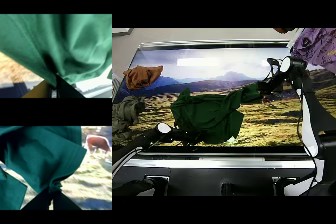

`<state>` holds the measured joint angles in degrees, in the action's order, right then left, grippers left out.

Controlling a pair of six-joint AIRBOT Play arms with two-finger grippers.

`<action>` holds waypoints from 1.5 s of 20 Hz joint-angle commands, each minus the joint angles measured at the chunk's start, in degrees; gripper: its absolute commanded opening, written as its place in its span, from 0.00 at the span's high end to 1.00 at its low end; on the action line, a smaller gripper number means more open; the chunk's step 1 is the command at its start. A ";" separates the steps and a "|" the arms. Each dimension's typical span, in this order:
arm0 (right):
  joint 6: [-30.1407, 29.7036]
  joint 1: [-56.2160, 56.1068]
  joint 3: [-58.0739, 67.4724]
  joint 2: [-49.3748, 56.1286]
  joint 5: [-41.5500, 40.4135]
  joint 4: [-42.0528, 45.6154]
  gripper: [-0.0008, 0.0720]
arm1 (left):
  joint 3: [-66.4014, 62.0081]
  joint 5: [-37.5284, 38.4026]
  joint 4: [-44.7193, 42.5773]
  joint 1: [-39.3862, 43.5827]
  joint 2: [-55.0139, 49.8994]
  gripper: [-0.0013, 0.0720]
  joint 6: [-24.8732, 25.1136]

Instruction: Fold the clothes and pants, and hang the long-sleeved shirts on hangers.

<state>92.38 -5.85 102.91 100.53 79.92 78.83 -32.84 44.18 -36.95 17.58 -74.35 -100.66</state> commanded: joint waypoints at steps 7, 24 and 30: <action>-0.83 -0.07 0.00 -15.02 -11.78 11.58 0.95 | -39.54 11.89 -15.28 -19.76 9.35 0.96 4.61; 2.03 -0.07 -0.04 -52.74 4.44 17.14 0.95 | -76.76 38.32 -35.39 -34.27 23.98 0.96 -7.50; 3.06 -0.07 -0.09 -27.23 11.45 1.99 0.95 | -61.99 40.41 -33.16 -30.77 7.30 0.96 -1.75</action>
<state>94.65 -5.87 102.83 62.11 87.07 89.10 -101.06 83.37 -70.19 -15.11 -59.90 -105.38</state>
